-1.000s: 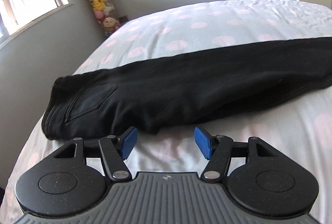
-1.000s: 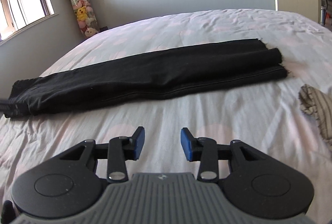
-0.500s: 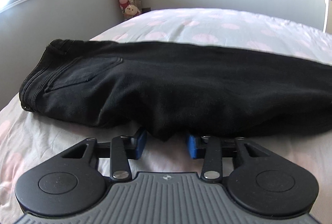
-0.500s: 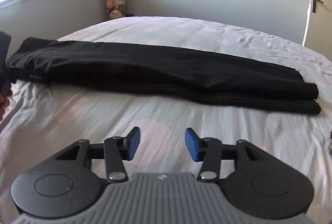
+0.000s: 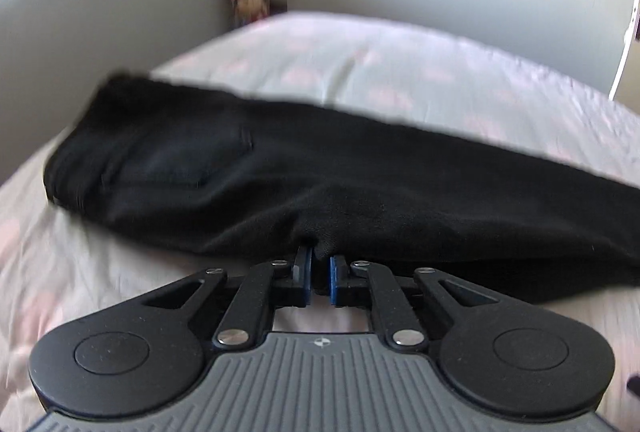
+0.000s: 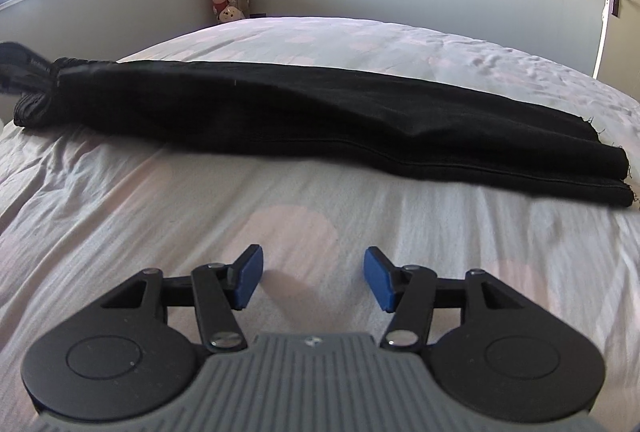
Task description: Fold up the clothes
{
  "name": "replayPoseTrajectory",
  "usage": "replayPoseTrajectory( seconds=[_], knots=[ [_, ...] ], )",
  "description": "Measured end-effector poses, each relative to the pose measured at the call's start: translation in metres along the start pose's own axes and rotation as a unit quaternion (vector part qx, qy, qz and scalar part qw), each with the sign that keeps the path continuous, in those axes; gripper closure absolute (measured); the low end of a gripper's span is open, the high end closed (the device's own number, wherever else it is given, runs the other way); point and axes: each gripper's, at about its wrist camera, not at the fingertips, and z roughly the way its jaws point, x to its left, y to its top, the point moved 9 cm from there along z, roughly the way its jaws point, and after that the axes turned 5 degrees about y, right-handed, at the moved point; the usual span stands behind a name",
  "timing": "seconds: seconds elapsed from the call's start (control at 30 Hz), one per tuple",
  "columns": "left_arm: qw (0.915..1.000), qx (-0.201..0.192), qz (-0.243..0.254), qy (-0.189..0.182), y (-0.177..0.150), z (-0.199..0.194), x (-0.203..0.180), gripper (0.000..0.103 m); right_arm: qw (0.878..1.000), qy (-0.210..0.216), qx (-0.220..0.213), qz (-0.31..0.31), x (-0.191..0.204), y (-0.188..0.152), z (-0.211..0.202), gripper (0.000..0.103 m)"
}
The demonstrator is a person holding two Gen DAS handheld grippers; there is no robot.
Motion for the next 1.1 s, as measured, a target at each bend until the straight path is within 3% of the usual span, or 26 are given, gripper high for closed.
replayPoseTrajectory(
  seconds=[0.23, 0.43, 0.53, 0.63, 0.83, 1.1],
  knots=[
    [0.9981, 0.061, 0.007, 0.002, -0.026, 0.016, 0.002, 0.093, 1.0, -0.004, 0.002, 0.009, -0.005, 0.001, 0.003, 0.043],
    [0.9973, 0.067, 0.025, 0.014, -0.032, 0.02, -0.003, 0.092, 0.999, -0.019, -0.007, 0.029, -0.022, 0.004, 0.0, 0.043],
    [0.9967, 0.065, 0.044, 0.021, -0.034, 0.021, -0.006, 0.091, 0.997, -0.032, -0.014, 0.069, -0.042, 0.005, -0.006, 0.043],
    [0.9966, 0.067, 0.042, 0.021, -0.034, 0.023, -0.005, 0.091, 0.989, -0.05, -0.022, 0.135, -0.071, 0.003, -0.015, 0.043],
    [0.9962, 0.071, 0.047, 0.019, -0.032, 0.027, -0.005, 0.089, 0.963, -0.081, -0.034, 0.257, -0.129, -0.001, -0.024, 0.043],
    [0.9958, 0.072, 0.055, 0.013, -0.033, 0.028, -0.007, 0.089, 0.944, -0.12, -0.029, 0.305, -0.198, 0.014, -0.005, 0.044]
  ],
)
